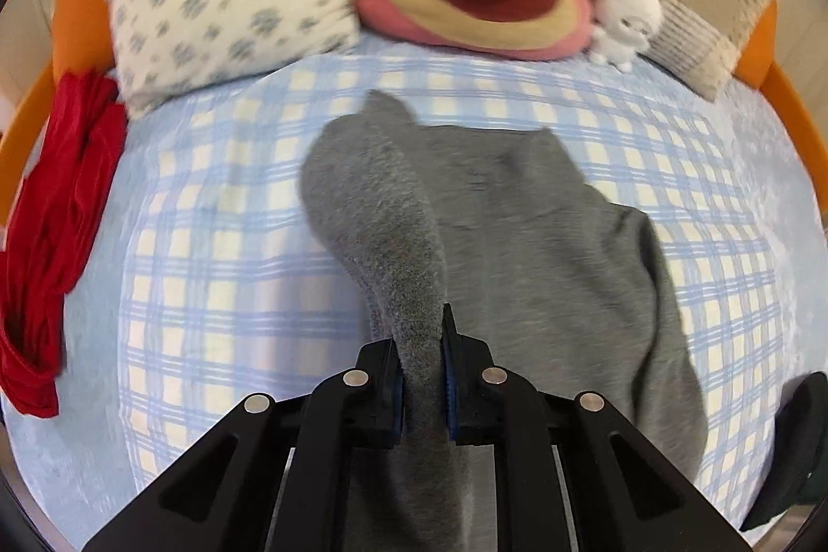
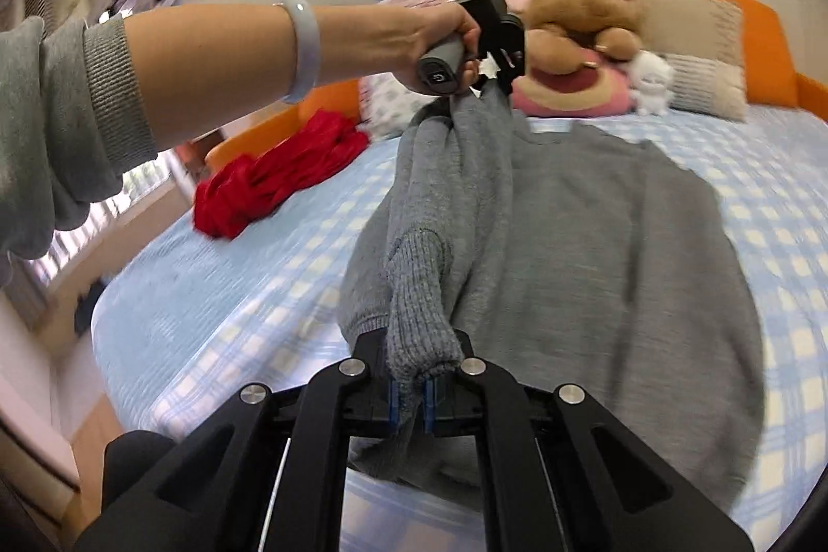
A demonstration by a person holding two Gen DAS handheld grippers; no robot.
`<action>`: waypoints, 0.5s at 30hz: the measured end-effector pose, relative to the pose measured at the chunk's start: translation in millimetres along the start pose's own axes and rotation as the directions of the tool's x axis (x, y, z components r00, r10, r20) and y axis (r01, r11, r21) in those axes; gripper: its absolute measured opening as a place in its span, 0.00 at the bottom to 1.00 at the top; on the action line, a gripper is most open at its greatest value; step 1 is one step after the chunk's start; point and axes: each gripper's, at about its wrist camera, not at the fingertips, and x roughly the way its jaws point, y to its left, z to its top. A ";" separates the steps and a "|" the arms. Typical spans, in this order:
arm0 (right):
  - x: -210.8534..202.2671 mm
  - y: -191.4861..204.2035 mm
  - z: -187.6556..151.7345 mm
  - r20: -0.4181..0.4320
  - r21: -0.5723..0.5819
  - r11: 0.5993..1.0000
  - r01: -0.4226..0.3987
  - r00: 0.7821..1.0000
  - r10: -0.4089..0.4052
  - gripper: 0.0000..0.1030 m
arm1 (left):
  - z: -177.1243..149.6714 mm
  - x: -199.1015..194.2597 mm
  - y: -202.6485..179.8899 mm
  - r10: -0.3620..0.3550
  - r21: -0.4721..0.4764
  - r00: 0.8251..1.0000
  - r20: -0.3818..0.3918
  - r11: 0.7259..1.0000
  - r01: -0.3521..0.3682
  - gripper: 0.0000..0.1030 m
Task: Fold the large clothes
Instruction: 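Lift the hem with both grippers and fold it toward the hood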
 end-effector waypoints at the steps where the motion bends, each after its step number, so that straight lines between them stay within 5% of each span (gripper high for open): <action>1: -3.9 -6.6 -1.4 0.005 0.013 1.000 0.007 1.000 -0.007 0.06 | 2.9 2.0 -18.4 0.010 0.011 1.000 -0.005 1.000 -0.010 0.15; 15: -45.0 -107.1 -30.5 -0.044 0.244 0.966 0.084 0.996 -0.076 0.06 | -1.4 57.5 -184.7 0.074 0.125 0.995 -0.066 0.990 -0.065 0.16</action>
